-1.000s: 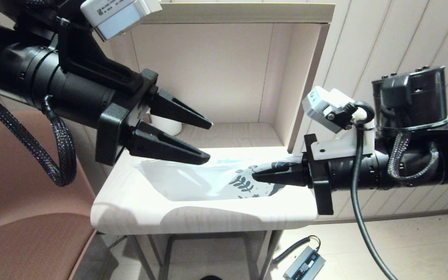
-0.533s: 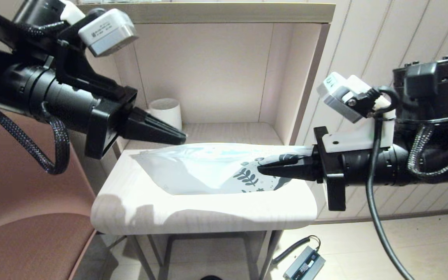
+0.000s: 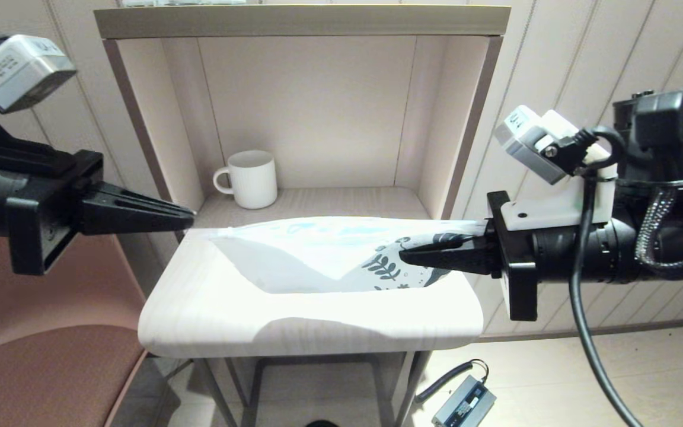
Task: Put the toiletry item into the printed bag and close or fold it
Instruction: Hand it to the other hand
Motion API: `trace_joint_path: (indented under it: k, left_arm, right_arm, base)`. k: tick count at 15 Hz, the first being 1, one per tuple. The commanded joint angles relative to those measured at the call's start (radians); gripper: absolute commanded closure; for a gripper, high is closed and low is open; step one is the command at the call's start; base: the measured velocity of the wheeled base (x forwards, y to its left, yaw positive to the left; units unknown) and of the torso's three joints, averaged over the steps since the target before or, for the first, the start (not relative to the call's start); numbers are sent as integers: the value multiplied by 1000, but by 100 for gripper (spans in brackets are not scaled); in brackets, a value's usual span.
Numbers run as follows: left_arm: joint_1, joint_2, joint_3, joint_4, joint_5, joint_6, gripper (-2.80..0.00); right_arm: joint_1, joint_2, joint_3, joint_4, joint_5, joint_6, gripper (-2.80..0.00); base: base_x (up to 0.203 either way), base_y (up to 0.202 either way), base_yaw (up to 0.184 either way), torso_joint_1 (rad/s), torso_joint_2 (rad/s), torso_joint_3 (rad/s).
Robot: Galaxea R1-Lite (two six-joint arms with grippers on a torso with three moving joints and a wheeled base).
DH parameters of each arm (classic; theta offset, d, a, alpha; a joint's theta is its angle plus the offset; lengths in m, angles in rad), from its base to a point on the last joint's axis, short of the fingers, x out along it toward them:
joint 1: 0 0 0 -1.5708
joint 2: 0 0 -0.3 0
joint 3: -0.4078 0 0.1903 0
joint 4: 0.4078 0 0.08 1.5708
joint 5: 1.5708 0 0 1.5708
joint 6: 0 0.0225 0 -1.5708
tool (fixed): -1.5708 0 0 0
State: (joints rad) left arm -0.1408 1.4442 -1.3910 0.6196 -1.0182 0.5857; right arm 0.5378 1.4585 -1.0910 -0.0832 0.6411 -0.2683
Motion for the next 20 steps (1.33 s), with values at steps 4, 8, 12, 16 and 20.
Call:
trace_joint_path:
  k: [4, 8, 12, 16, 20]
  left_arm:
    - [92, -84, 119, -47, -41, 7, -280]
    - [91, -83, 248, -256, -44, -14, -280]
    - [15, -67, 253, -315, -62, -18, -280]
    - [-47, -41, 216, -367, -62, -63, -280]
    - [-120, 2, 194, -405, -62, -100, -280]
  right_arm:
    - [-12, -6, -4, -1, 6, 17, 0]
    - [23, -41, -32, -4, 31, 183, 0]
    - [27, -29, -55, 1, 37, 192, 0]
    - [27, -17, -53, 2, 58, 191, 0]
    - [37, 5, -56, -3, 58, 190, 0]
  base:
    - [0, 0, 0, 0, 0, 0]
    - [0, 0, 0, 0, 0, 0]
    - [0, 0, 0, 0, 0, 0]
    - [0, 0, 0, 0, 0, 0]
    - [0, 0, 0, 0, 0, 0]
